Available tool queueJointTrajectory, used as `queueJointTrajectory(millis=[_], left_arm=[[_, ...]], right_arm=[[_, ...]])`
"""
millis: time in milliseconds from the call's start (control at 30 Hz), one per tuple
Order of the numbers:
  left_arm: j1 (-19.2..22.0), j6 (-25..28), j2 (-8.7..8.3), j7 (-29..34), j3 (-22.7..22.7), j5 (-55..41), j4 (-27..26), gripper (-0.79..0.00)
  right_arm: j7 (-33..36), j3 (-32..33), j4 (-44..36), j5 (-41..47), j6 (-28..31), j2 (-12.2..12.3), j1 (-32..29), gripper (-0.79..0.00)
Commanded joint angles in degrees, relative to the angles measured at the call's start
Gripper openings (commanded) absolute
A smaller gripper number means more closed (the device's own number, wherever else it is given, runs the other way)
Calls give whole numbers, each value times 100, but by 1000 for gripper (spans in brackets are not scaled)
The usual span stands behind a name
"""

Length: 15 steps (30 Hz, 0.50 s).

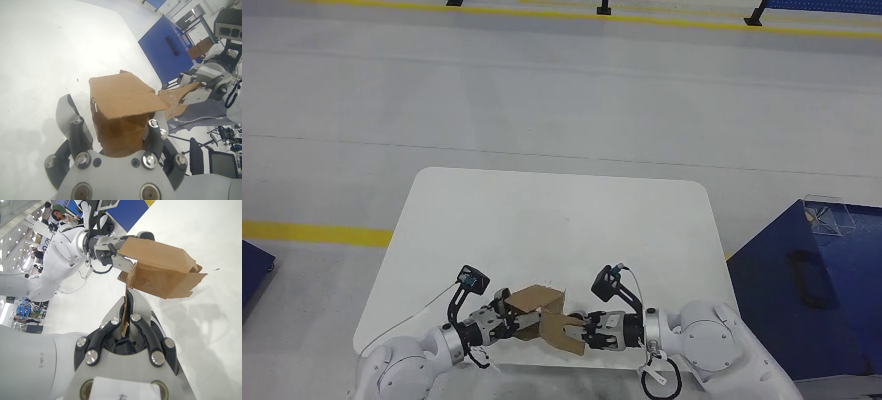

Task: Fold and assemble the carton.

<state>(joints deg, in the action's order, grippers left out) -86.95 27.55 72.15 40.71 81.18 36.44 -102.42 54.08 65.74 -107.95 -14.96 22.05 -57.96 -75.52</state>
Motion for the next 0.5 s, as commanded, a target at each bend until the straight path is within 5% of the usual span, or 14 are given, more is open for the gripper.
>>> queueJointTrajectory(millis=[0, 67, 333, 467], left_arm=[[69, -34, -14, 33, -6, -18, 64, -129], [148, -106, -27, 89, -32, 28, 149, -209], [480, -287, -53, 230, -261, 29, 471, -246], [603, -343, -65, 337, -399, 8, 599, -462]], right_arm=[[-16, 17, -11, 10, 20, 8, -16, -785], [-37, 26, -19, 4, 30, 14, -28, -785], [-54, 54, -9, 70, 38, 35, -4, -785], [-67, 62, -10, 79, 46, 45, 2, -785]])
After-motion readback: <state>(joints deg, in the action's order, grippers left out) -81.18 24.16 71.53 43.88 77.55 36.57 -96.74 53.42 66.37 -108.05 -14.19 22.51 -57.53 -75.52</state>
